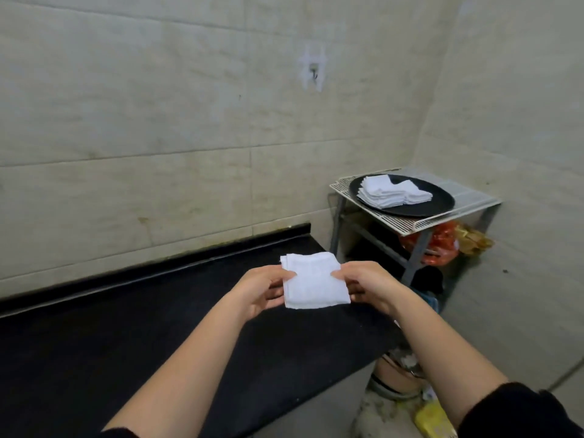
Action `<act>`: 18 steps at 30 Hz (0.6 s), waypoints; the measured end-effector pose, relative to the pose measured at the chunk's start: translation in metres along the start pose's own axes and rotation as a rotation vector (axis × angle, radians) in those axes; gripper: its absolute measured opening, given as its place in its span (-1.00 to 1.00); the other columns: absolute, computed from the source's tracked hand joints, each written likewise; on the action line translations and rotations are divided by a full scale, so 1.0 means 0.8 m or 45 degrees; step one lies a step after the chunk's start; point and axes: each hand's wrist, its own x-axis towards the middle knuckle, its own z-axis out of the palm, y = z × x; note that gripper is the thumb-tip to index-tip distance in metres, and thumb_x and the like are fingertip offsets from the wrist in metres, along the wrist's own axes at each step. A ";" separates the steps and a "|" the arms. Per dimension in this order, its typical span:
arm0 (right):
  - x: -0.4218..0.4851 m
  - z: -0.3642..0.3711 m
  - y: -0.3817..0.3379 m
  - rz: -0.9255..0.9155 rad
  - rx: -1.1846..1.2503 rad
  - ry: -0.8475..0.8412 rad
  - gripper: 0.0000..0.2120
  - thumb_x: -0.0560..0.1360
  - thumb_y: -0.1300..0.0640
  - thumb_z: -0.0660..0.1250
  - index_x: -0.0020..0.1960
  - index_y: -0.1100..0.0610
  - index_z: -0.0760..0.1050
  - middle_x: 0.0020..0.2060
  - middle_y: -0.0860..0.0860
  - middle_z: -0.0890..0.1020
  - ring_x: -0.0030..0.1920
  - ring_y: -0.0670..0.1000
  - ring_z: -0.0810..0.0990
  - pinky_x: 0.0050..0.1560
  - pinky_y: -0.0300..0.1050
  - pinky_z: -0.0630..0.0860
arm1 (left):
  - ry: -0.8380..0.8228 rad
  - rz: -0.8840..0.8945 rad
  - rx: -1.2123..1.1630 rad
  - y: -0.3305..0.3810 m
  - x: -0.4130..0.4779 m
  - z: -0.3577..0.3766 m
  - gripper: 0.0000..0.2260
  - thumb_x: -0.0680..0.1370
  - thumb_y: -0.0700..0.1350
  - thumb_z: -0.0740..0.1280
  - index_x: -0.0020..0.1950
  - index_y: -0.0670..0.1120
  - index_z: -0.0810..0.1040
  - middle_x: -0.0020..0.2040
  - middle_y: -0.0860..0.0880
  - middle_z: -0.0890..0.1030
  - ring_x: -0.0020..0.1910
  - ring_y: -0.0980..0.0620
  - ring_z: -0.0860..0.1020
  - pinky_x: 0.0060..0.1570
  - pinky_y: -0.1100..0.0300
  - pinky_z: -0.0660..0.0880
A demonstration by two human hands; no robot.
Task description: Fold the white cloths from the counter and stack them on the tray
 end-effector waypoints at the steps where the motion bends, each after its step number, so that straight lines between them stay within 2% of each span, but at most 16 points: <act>1: 0.009 -0.019 -0.005 -0.007 -0.001 0.017 -0.84 0.43 0.18 0.41 -0.02 0.21 0.64 -0.26 0.09 0.61 -0.26 0.03 0.54 -0.25 -0.15 0.45 | -0.012 0.008 0.007 0.008 0.014 0.017 -0.83 0.45 -0.24 0.42 0.03 -0.10 0.63 -0.18 -0.01 0.68 -0.37 0.12 0.63 -0.35 0.24 0.55; 5: 0.056 -0.107 -0.027 -0.050 -0.027 0.095 -0.86 0.44 0.19 0.41 -0.02 0.18 0.65 -0.27 0.06 0.61 -0.27 0.01 0.53 -0.30 -0.17 0.47 | -0.087 0.045 0.027 0.040 0.085 0.093 -0.82 0.46 -0.24 0.41 0.04 -0.09 0.63 -0.14 -0.01 0.68 -0.30 0.10 0.64 -0.34 0.24 0.55; 8: 0.089 -0.171 -0.048 -0.071 -0.024 0.110 -0.98 0.45 0.21 0.40 -0.15 0.14 0.61 -0.39 0.01 0.56 -0.40 -0.05 0.47 -0.40 -0.23 0.40 | -0.108 0.083 0.070 0.066 0.142 0.152 -0.81 0.47 -0.24 0.40 0.07 -0.10 0.62 -0.17 0.00 0.68 -0.26 0.08 0.62 -0.29 0.23 0.56; 9: 0.099 -0.191 -0.054 -0.082 -0.028 0.122 -0.94 0.46 0.23 0.40 -0.19 0.13 0.59 -0.42 0.00 0.54 -0.42 -0.06 0.45 -0.43 -0.25 0.38 | -0.107 0.095 0.079 0.074 0.157 0.169 -0.83 0.47 -0.24 0.39 0.05 -0.10 0.62 -0.20 0.00 0.67 -0.28 0.09 0.61 -0.29 0.23 0.55; 12: 0.134 -0.248 -0.071 -0.130 -0.017 0.182 -0.96 0.43 0.25 0.42 -0.18 0.16 0.63 -0.31 0.06 0.57 -0.33 -0.02 0.47 -0.38 -0.22 0.39 | -0.119 0.127 0.082 0.096 0.197 0.223 -0.90 0.50 -0.27 0.37 -0.05 -0.08 0.60 -0.29 0.03 0.66 -0.39 0.14 0.60 -0.39 0.28 0.54; 15: 0.175 -0.303 -0.085 -0.160 0.013 0.219 -0.94 0.41 0.29 0.43 -0.12 0.25 0.65 -0.23 0.15 0.57 -0.25 0.06 0.49 -0.25 -0.13 0.41 | -0.099 0.156 0.083 0.117 0.241 0.272 -0.89 0.50 -0.27 0.38 -0.01 -0.11 0.59 -0.32 0.02 0.65 -0.43 0.14 0.58 -0.48 0.32 0.50; 18: 0.216 -0.356 -0.100 -0.150 -0.007 0.190 -0.91 0.43 0.26 0.42 -0.06 0.23 0.60 -0.24 0.14 0.52 -0.34 0.00 0.45 -0.39 -0.21 0.40 | -0.060 0.192 0.091 0.137 0.283 0.316 -0.85 0.50 -0.27 0.39 0.05 -0.13 0.57 -0.26 -0.01 0.66 -0.41 0.12 0.59 -0.47 0.32 0.51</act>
